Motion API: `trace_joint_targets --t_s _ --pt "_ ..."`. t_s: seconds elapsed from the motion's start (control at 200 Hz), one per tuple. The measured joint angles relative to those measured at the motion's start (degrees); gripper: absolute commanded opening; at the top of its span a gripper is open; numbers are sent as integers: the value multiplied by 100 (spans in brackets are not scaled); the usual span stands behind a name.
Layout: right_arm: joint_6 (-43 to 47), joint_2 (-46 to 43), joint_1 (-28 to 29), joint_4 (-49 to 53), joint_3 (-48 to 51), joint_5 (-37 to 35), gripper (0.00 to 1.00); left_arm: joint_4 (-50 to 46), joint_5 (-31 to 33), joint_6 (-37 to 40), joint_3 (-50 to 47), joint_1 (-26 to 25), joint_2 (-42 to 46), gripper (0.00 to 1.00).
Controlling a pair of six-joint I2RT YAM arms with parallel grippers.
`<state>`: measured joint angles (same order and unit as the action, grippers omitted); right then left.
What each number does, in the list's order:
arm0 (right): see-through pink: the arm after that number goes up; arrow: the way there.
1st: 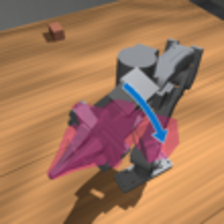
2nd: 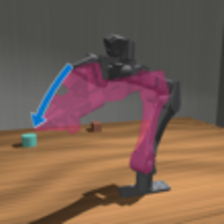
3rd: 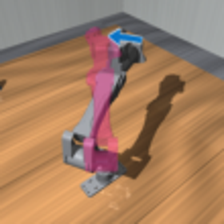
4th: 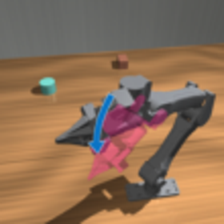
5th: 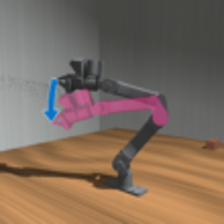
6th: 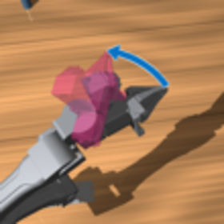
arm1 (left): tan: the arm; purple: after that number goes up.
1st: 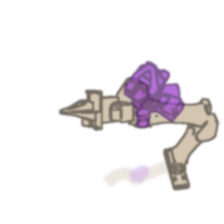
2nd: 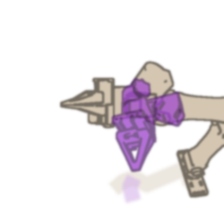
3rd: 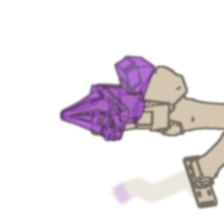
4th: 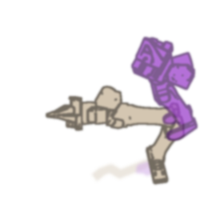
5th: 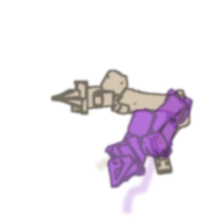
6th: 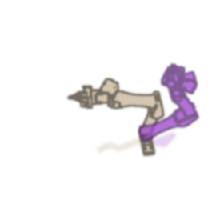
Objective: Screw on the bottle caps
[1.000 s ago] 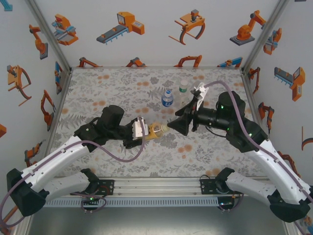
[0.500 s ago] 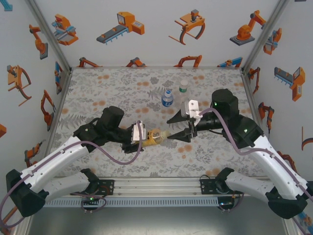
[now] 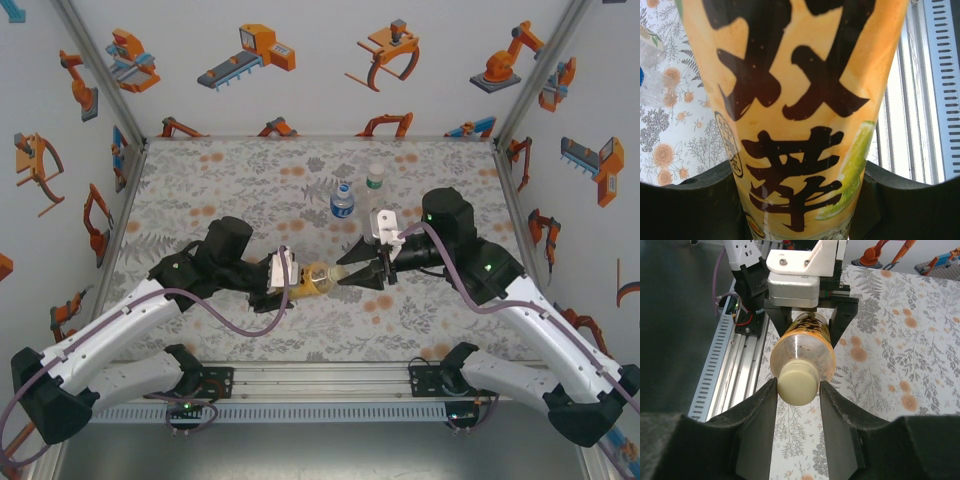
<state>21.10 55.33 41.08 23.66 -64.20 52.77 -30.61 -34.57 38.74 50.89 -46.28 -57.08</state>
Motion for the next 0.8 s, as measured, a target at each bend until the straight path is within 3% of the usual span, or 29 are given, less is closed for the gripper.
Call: trace_joint_targets --t_s 0.21,0.466,0.606,0.801 --pt "-122 0 37 -162 31 35 33 7 -4 -13 0 0 0 0" --pt "-785 -17 59 -330 109 -282 0 -7 48 -107 0 20 0 0" --pt "-2306 -153 76 -820 446 -1025 0 -7 330 -203 0 42 0 0" --pt "-5580 -192 107 -1014 651 -2490 0 164 804 -356 0 63 -37 0"
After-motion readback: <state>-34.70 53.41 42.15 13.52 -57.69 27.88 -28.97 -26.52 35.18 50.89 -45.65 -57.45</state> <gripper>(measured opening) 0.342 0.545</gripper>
